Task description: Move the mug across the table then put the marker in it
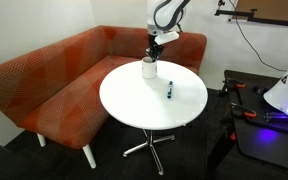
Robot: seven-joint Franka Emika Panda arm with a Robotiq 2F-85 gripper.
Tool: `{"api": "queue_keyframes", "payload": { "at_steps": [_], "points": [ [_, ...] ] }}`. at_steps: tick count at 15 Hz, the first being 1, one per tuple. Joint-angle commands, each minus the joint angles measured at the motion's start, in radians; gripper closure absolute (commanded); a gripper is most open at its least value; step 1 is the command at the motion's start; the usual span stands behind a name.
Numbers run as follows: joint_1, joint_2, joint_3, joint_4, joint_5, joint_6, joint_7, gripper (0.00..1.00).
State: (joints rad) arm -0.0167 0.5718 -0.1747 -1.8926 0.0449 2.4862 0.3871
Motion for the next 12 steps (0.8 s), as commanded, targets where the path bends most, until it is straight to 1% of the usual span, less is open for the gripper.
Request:
{"api": "queue_keyframes", "payload": {
  "at_steps": [1, 7, 12],
  "points": [
    [-0.004, -0.026, -0.026, 0.001, 0.007, -0.048, 0.055, 0.98],
    [-0.022, -0.015, -0.062, 0.011, 0.012, -0.064, 0.123, 0.98],
    [-0.045, -0.013, -0.065, 0.014, 0.029, -0.063, 0.138, 0.98]
  ]
}}
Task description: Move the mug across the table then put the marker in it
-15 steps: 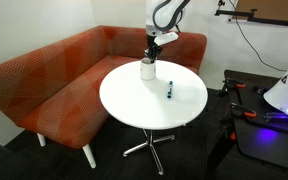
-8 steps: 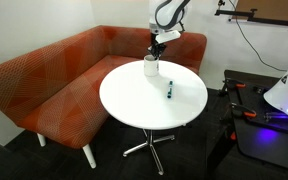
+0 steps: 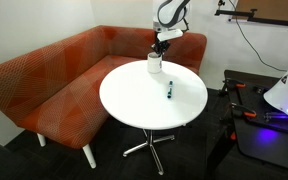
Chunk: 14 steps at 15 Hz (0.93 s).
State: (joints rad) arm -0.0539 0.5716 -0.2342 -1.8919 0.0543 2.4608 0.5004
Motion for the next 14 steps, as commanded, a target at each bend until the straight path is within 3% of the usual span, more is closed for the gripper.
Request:
{"api": "queue_keyframes", "payload": {
  "at_steps": [1, 3, 4, 6, 10, 14],
  "points": [
    [-0.009, -0.015, -0.006, 0.01, 0.024, -0.034, 0.027, 0.94],
    [-0.009, -0.025, -0.007, -0.004, 0.028, -0.018, 0.03, 0.79],
    [-0.008, -0.032, -0.008, -0.012, 0.027, -0.009, 0.033, 0.66],
    [-0.003, -0.048, -0.011, -0.027, 0.023, 0.004, 0.051, 0.56],
    [0.007, -0.093, -0.018, -0.065, 0.013, 0.024, 0.08, 0.26],
    [0.018, -0.158, -0.026, -0.123, -0.007, 0.037, 0.119, 0.1]
  ]
}}
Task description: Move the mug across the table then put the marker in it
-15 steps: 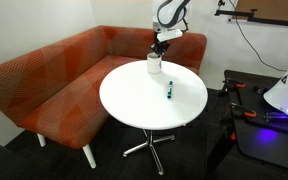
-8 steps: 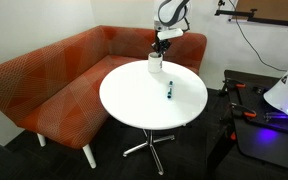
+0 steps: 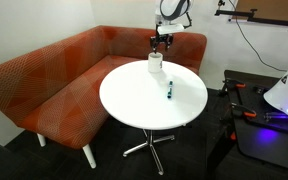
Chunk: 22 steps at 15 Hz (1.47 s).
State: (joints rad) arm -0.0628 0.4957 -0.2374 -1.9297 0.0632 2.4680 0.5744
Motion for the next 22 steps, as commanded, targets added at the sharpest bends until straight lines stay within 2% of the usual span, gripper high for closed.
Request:
{"api": "queue_keyframes", "payload": {
  "at_steps": [1, 2, 5, 13, 17, 22],
  "points": [
    [0.035, -0.104, -0.028, -0.106, -0.026, 0.033, 0.06, 0.08],
    [0.041, -0.124, -0.034, -0.124, -0.037, 0.038, 0.076, 0.1],
    [0.061, -0.189, -0.048, -0.181, -0.082, 0.053, 0.131, 0.07],
    [0.087, -0.356, -0.039, -0.292, -0.323, 0.069, 0.35, 0.0],
    [0.092, -0.438, -0.001, -0.332, -0.487, 0.076, 0.449, 0.0],
    [0.083, -0.505, 0.099, -0.352, -0.642, 0.097, 0.451, 0.0]
  ]
}}
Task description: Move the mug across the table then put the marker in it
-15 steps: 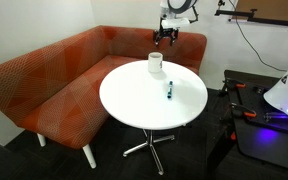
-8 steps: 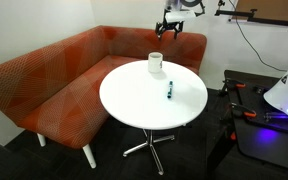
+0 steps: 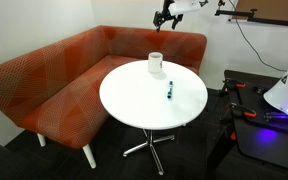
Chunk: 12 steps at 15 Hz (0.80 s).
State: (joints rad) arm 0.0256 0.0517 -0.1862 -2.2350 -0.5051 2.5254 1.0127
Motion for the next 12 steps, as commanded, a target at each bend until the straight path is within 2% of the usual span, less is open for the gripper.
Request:
{"api": "queue_keyframes", "payload": {
  "at_steps": [1, 5, 12],
  "points": [
    [-0.006, -0.069, 0.068, -0.048, -0.093, 0.043, 0.009, 0.0],
    [-0.006, -0.079, 0.134, -0.055, -0.1, 0.075, -0.08, 0.0],
    [0.0, -0.065, 0.187, -0.083, 0.067, 0.139, -0.539, 0.0]
  ]
}}
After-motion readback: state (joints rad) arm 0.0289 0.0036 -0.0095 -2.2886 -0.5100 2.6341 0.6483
